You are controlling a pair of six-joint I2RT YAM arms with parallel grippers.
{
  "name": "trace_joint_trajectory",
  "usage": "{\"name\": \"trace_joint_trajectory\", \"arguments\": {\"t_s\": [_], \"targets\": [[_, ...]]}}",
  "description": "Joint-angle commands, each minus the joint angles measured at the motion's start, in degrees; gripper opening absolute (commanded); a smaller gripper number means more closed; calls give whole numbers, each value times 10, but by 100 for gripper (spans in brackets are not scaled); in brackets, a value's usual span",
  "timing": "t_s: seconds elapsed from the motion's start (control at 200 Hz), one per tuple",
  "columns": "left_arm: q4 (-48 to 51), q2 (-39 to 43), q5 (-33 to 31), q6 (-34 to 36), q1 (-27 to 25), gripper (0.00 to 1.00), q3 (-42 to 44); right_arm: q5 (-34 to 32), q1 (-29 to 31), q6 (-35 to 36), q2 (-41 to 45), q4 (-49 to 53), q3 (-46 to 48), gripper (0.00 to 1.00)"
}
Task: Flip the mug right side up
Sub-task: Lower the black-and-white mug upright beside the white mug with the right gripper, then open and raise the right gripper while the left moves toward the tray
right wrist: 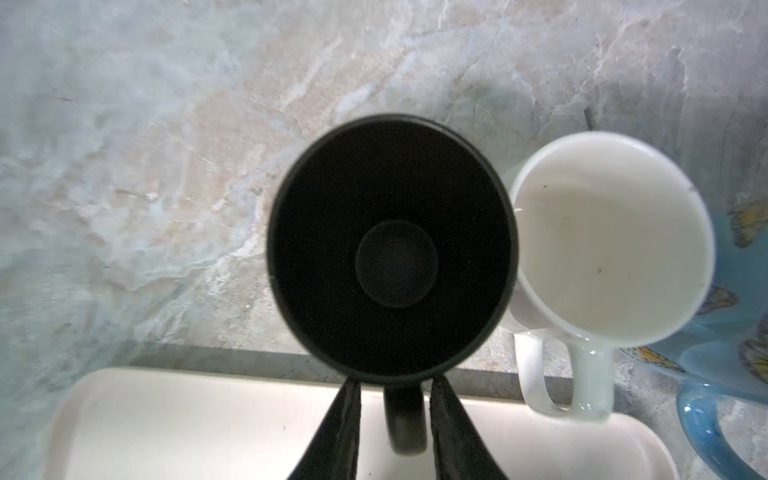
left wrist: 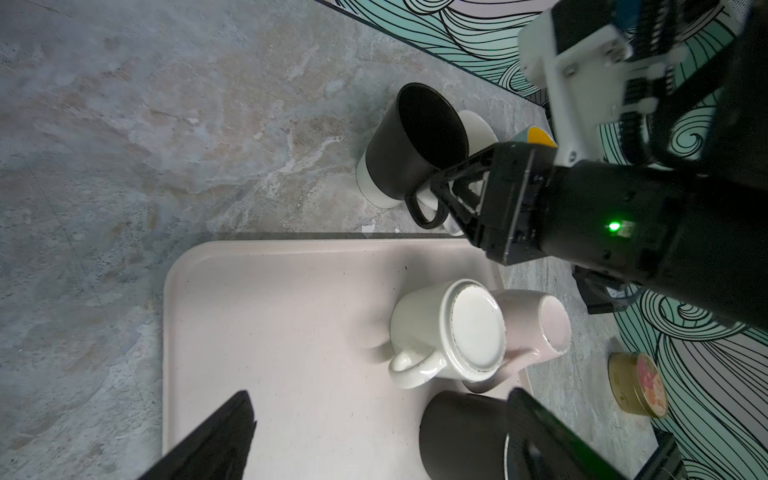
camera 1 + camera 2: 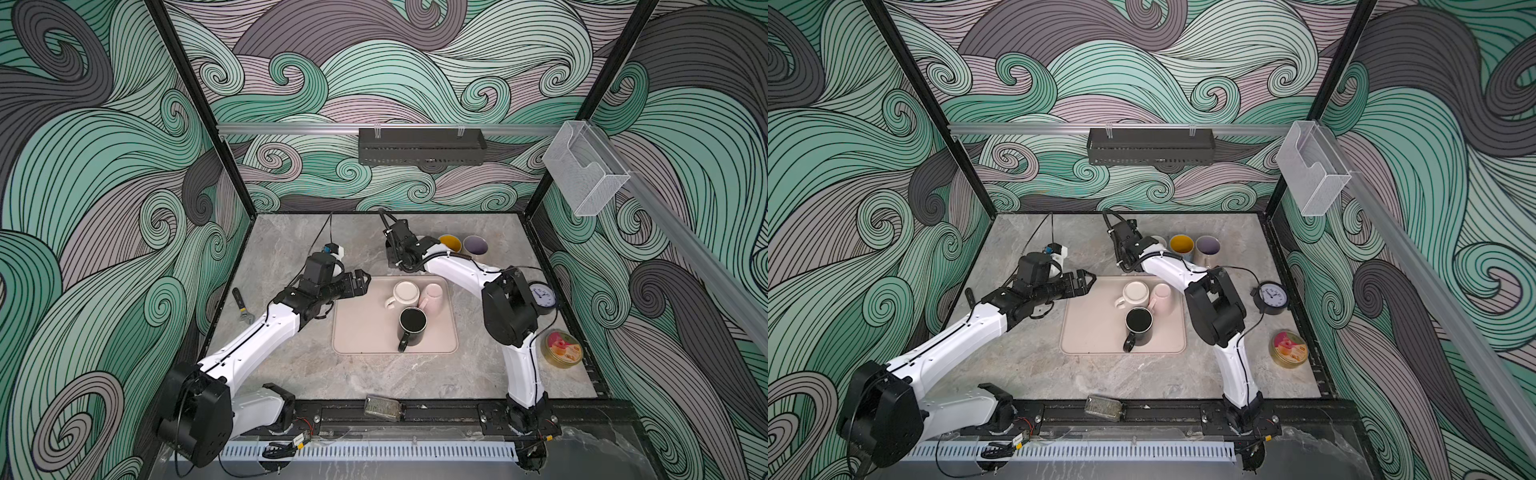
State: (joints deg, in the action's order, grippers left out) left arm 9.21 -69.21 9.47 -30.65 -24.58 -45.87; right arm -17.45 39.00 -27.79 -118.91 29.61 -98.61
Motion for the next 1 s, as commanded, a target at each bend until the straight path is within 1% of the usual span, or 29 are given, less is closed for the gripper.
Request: {"name": "trace_joint_trajectory", "arguments": {"t_s": [0.0,0.065,0.145,0.275,0.42,0.545,0.821,0.996], "targets": [[-3,-10,-3,5,-5,96,1,15,3,3,62,-3,7,32],[-5,-16,0,10,-5,96,-2,33,3,13,87,-14,19,33],[-6,-24,-1,18,-5,95,-3,58,3,28,123,-46,56,34],[7,-31,-2,31,-5,93,-11,59,3,47,171,-52,95,36],[17,-40,-3,41,-5,90,-15,51,4,49,208,-45,129,36],[22,-51,3,44,-7,87,-17,56,2,42,213,-45,146,37],[43,-77,5,56,-29,76,-28,74,2,48,215,-45,154,37],[68,-88,-22,72,-51,73,-42,97,3,52,214,-47,162,37]]}}
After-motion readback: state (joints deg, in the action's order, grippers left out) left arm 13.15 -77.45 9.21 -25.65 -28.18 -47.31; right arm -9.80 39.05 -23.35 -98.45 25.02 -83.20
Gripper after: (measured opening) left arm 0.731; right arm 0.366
